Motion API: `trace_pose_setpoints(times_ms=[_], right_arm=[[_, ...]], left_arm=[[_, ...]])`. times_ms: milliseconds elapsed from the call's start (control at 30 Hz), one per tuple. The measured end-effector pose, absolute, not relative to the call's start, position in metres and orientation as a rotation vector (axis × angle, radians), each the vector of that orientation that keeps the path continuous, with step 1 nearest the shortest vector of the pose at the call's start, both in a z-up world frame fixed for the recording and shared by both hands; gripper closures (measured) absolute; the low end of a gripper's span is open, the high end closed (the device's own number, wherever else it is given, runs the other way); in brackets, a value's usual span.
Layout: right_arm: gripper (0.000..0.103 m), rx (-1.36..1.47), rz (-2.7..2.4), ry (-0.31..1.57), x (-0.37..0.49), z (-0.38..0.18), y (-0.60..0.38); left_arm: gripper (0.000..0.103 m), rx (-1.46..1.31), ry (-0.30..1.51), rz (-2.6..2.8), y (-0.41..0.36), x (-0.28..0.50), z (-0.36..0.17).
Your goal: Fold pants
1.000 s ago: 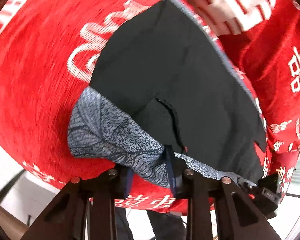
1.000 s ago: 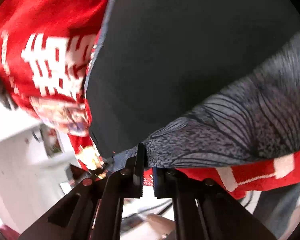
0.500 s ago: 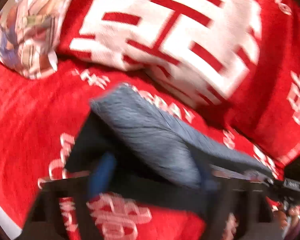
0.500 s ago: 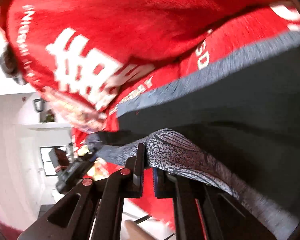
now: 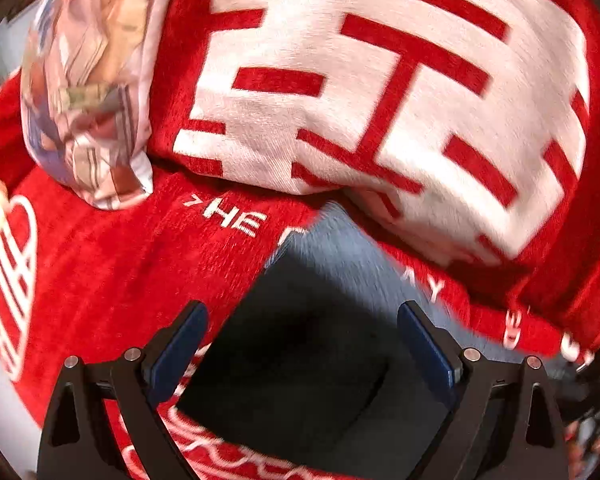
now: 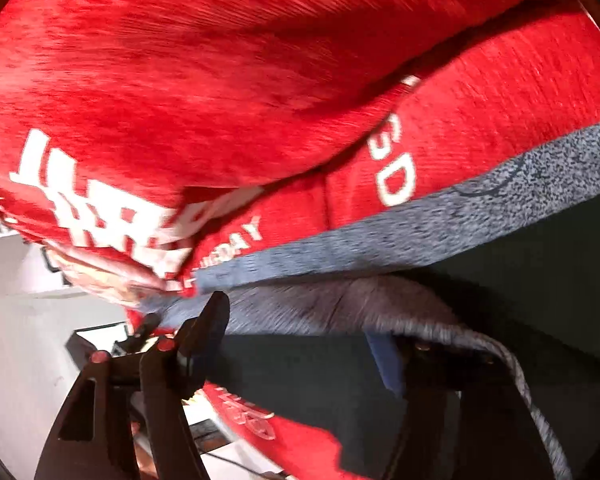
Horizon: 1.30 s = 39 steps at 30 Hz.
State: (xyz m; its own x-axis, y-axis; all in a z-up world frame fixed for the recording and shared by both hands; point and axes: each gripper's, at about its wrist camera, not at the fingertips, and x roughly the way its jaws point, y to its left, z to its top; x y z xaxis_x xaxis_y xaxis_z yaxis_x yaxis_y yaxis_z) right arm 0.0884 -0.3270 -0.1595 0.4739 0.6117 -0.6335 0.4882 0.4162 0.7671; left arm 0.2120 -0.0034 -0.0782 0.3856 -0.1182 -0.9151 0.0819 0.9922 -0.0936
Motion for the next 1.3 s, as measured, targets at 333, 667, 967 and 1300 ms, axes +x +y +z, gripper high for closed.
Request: trace_pose_setpoints(times_ms=[333, 667, 967, 1300], right_arm=[[0.031, 1.077, -0.042, 1.125, -0.051, -0.103, -0.368], [0.031, 1.117, -0.455, 1.152, -0.308, -0.110, -0.408], [0.032, 1.282, -0.511, 1.083, -0.395, -0.156, -0.405], [0.088, 1.386, -0.323, 0.922, -0.380, -0.122, -0.437]], left_arm=[[0.007, 0.130, 1.384, -0.563, -0.139, 0.079, -0.111], [0.007, 0.203, 1.533, -0.893, -0.294, -0.039, -0.135], [0.009, 0.304, 1.570, -0.959, -0.337, -0.069, -0.155], [0.075, 0.246, 1.574, -1.025, -0.371, -0.062, -0.121]])
